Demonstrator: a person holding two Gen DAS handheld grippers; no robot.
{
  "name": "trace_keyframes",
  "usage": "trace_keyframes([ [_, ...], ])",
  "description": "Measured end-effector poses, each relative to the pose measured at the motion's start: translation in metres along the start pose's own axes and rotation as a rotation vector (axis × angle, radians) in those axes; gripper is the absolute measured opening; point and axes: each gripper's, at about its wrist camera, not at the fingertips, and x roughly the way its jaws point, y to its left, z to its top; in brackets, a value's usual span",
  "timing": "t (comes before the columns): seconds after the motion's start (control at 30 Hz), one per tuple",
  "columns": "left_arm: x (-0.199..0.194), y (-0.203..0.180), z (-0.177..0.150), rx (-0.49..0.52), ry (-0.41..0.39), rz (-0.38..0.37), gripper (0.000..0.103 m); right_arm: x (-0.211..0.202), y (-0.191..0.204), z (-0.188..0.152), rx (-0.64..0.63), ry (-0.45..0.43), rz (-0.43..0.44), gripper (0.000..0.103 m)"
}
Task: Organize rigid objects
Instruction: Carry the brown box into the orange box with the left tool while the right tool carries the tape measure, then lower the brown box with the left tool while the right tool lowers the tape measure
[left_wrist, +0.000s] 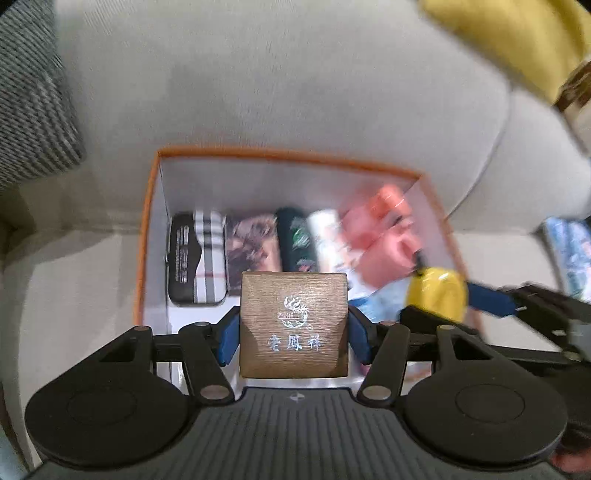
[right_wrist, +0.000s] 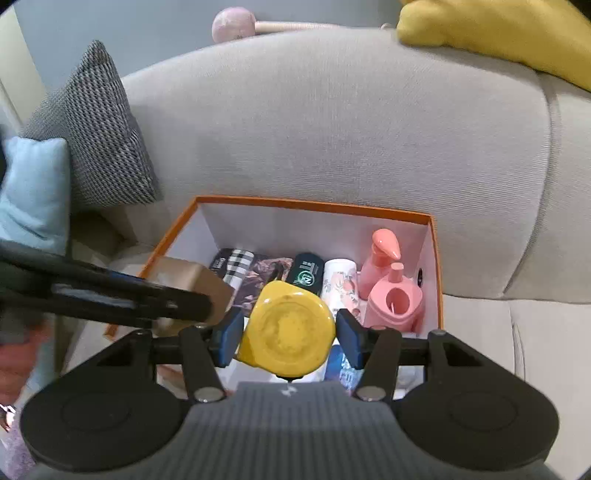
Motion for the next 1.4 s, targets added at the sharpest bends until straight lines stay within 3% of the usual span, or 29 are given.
trace_keyframes([
  [0.13,0.041,0.005,0.001,-0.005,0.085,0.049,0.067,0.021,-0.005,0.002,-0.024,0.024,0.013,0.056],
  [0.37,0.077,0.012,0.004,-0.039,0.141,0.119,0.067,0.049,-0.014,0.001,-0.015,0.051,0.03,0.056],
  [0.67,0.099,0.024,0.008,-0.109,0.159,0.094,0.067,0.06,-0.02,-0.001,-0.008,0.067,0.017,0.056],
  [0.8,0.097,0.026,0.008,-0.095,0.16,0.056,0.074,0.059,-0.018,-0.002,-0.017,0.076,0.003,0.056],
  [0.9,0.082,0.028,0.008,-0.062,0.135,0.043,0.074,0.057,-0.016,-0.003,-0.015,0.083,0.007,0.056],
  [0.97,0.061,0.031,0.008,-0.043,0.096,0.03,0.066,0.055,-0.013,-0.003,-0.014,0.087,0.019,0.056],
  [1.07,0.017,0.042,0.005,-0.028,-0.034,-0.01,0.061,0.053,-0.004,-0.001,-0.005,0.101,0.068,0.056],
  [1.13,-0.009,0.053,0.0,-0.038,-0.127,0.01,0.061,0.055,0.005,0.0,0.009,0.119,0.113,0.056],
  [1.27,-0.04,0.088,-0.016,-0.112,-0.223,0.047,0.057,0.067,0.034,0.003,0.005,0.162,0.201,0.056],
  [1.4,-0.045,0.126,-0.032,-0.236,-0.246,0.016,0.041,0.089,0.071,0.01,-0.038,0.199,0.221,0.056],
])
